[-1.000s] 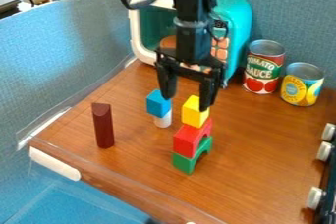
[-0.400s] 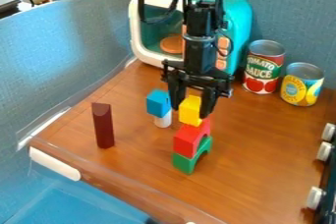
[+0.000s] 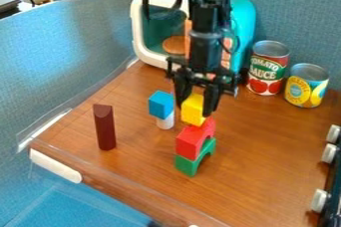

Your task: Take the yellow cube on top of the red arch and put it on top of the other cube

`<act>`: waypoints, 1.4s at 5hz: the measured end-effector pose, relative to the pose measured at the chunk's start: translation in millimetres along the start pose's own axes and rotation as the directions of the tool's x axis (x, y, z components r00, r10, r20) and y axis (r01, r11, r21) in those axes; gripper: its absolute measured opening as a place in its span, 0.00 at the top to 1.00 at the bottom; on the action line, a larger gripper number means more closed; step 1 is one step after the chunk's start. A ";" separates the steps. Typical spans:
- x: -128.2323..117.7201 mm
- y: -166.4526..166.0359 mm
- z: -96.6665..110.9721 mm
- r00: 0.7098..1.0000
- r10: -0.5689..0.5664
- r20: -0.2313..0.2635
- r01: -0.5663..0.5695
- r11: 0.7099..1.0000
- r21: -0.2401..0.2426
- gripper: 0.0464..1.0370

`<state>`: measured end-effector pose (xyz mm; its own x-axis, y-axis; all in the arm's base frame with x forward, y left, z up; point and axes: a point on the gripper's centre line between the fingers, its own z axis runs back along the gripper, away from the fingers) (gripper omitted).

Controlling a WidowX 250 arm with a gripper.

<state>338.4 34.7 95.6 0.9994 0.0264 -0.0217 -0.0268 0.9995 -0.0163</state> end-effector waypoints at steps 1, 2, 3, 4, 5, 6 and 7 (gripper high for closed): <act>-8.1 9.9 30.4 0.999 0.021 0.048 -0.021 1.000 0.005 0.47; -15.8 42.4 54.7 0.994 0.092 0.061 -0.091 0.996 -0.017 0.47; -18.8 64.4 52.9 0.989 0.138 0.042 -0.137 0.990 -0.033 0.47; -17.9 77.0 30.5 0.990 0.142 -0.027 -0.143 0.989 -0.038 0.47; -8.8 81.1 8.1 0.992 0.104 -0.068 -0.107 0.993 -0.041 0.47; 1.6 73.7 -3.4 0.994 0.065 -0.084 -0.070 0.996 -0.056 0.47; 9.2 68.3 -6.0 0.996 0.039 -0.083 -0.044 0.997 -0.057 0.47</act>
<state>345.6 103.1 88.3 0.9924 0.0641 -0.1048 -0.0719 0.9948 -0.0723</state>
